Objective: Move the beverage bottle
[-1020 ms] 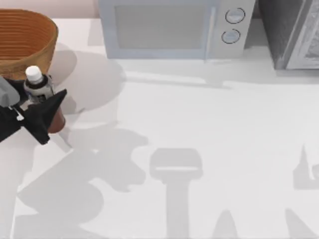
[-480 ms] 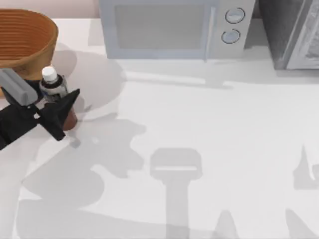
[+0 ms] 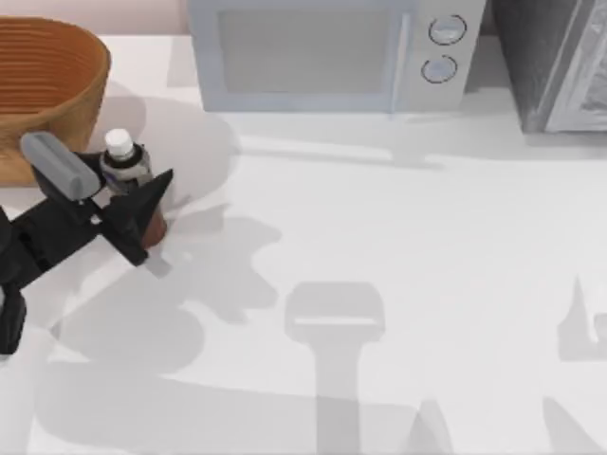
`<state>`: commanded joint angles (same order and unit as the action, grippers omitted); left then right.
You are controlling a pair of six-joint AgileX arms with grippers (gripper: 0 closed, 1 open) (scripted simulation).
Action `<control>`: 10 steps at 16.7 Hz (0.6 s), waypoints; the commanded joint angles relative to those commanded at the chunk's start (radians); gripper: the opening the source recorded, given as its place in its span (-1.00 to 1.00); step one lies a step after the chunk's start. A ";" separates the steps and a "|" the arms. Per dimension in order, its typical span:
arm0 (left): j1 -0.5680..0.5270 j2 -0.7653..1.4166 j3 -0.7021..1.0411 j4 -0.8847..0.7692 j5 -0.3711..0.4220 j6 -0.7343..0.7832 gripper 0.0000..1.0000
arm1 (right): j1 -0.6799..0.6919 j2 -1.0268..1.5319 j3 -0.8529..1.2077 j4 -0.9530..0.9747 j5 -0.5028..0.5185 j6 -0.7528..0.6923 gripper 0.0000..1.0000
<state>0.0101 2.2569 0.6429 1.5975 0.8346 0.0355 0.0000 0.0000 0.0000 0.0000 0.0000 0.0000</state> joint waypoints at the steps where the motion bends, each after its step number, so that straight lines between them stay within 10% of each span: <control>1: 0.000 0.000 0.000 0.000 0.000 0.000 -0.85 | 0.000 0.000 0.000 0.000 0.000 0.000 1.00; 10: 0.000 0.000 0.000 0.000 0.000 0.000 0.51 | 0.000 0.000 0.000 0.000 0.000 0.000 1.00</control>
<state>0.0101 2.2569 0.6429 1.5975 0.8346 0.0355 0.0000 0.0000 0.0000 0.0000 0.0000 0.0000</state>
